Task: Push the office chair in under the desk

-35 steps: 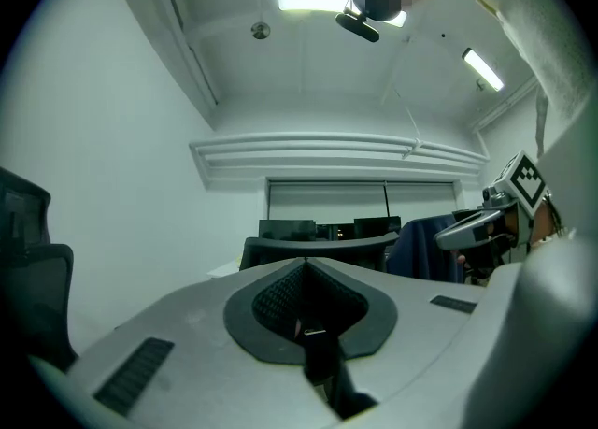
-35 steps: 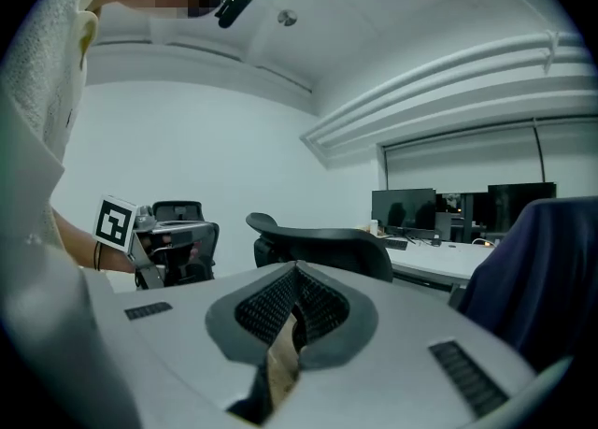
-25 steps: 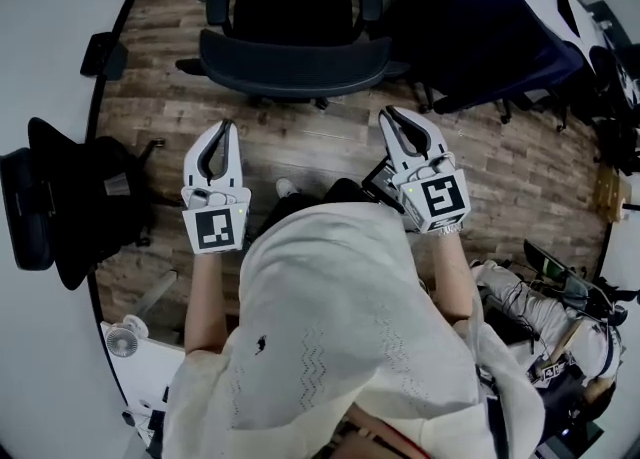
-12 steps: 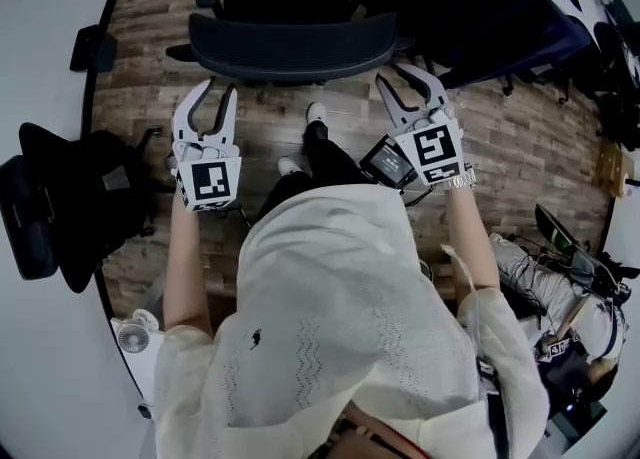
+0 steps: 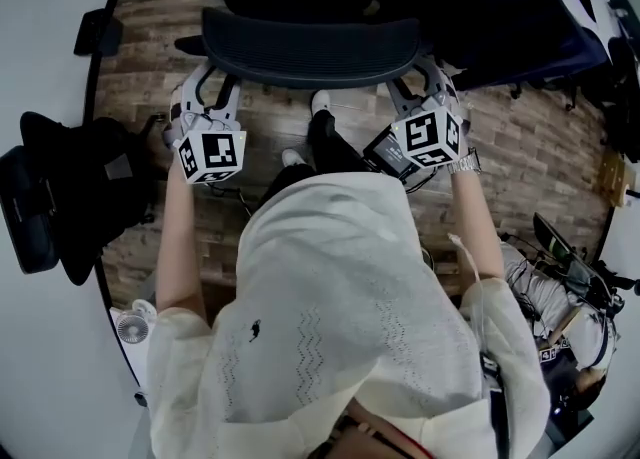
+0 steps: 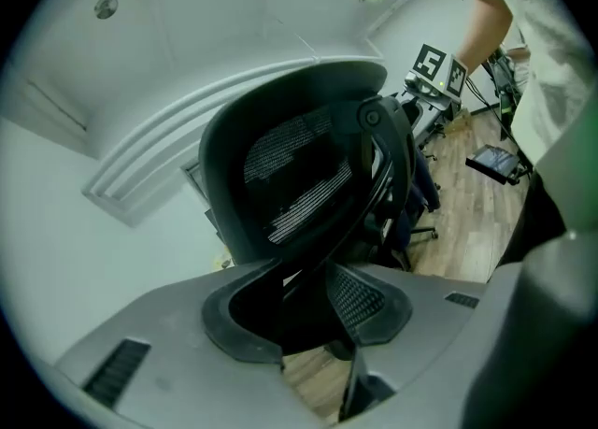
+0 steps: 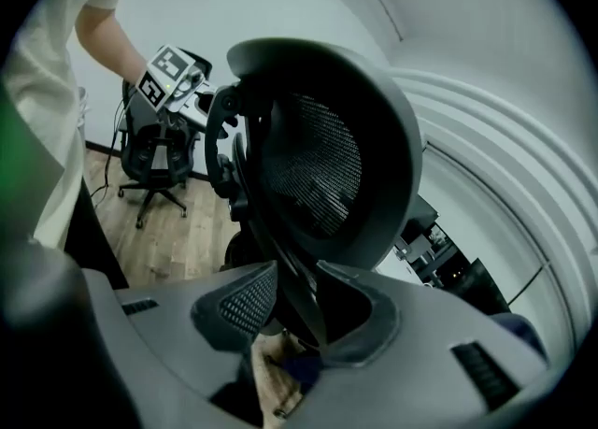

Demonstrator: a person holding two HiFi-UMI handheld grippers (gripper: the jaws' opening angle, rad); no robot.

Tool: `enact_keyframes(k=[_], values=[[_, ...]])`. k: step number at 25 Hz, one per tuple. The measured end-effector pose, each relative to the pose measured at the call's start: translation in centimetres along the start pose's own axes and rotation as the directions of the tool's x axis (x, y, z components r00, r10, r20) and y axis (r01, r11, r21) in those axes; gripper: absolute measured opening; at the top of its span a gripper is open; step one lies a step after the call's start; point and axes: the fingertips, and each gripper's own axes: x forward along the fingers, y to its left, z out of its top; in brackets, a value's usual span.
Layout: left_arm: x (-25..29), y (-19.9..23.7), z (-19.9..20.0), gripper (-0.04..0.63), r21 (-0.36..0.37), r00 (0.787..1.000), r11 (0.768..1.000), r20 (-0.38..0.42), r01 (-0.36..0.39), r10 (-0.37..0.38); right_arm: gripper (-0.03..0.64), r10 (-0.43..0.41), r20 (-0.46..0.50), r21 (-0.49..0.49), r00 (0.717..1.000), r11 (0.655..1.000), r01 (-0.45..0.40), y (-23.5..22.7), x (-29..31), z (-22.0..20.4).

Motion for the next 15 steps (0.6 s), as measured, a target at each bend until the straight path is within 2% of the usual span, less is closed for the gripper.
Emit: enact_keyframes(k=[7, 12, 15], values=[[2.2, 0.2, -1.1, 0.179, 0.099, 0.998, 0.994, -0.04, 0.042, -0.039, 0.155, -0.027, -0.071, -0.124, 0.997, 0.992, 0.018, -0.5, 1.7, -1.9], [2.4, 0.3, -1.8, 0.178, 0.092, 0.997, 0.993, -0.036, 0.071, -0.067, 0.169, 0.008, -0.08, -0.148, 0.997, 0.989, -0.019, -0.4, 2.7, -1.9], [2.9, 0.2, -1.9, 0.184, 0.13, 0.996, 0.989, -0.049, 0.076, -0.071, 0.166, 0.027, -0.07, -0.145, 0.997, 0.989, -0.037, -0.7, 2.7, -1.9]])
